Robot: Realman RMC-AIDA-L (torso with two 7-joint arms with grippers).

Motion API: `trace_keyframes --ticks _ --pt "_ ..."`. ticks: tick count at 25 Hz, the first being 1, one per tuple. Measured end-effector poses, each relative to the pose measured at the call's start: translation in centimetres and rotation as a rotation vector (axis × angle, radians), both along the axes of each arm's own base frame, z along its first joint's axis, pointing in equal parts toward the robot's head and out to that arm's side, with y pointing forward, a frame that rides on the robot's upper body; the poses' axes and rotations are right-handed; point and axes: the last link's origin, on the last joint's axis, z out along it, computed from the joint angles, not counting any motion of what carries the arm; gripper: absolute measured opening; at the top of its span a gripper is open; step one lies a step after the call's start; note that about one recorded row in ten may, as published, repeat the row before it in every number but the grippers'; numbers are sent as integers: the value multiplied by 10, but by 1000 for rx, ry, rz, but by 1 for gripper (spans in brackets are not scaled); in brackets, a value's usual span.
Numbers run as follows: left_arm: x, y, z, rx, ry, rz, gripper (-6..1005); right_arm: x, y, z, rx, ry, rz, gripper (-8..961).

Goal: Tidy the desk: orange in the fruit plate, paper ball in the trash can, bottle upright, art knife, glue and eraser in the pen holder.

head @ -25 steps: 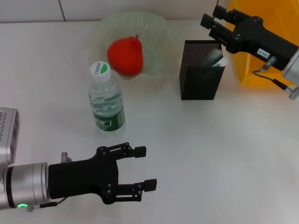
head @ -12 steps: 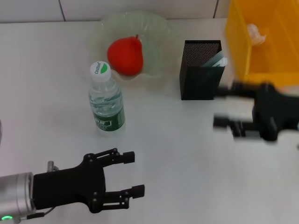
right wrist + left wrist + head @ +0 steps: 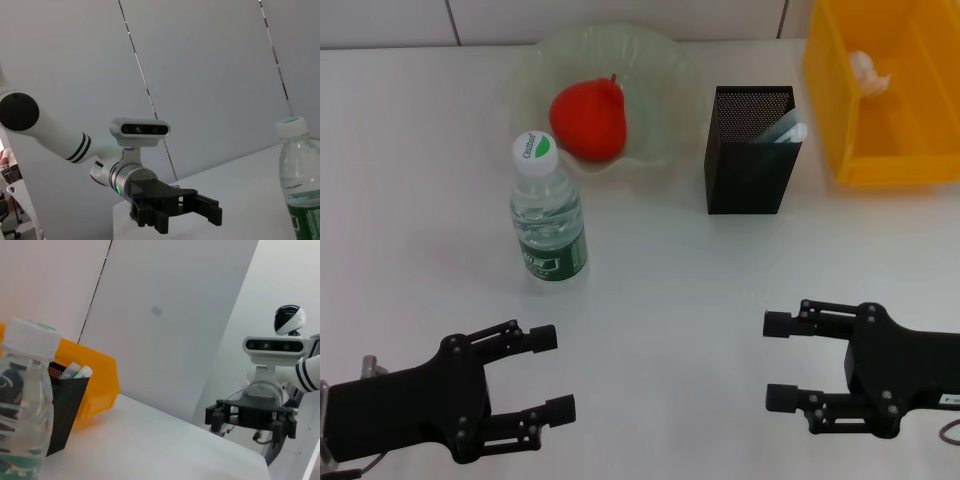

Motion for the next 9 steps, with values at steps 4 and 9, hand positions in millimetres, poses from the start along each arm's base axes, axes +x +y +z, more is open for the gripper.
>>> trace_keyframes --ticks 4,9 --pt "1 -2 2 -7 -13 -1 829 0 0 -8 -18 -15 -6 734" --pt "3 -3 0 -7 -24 -10 829 -1 1 -15 -24 -17 -1 734"
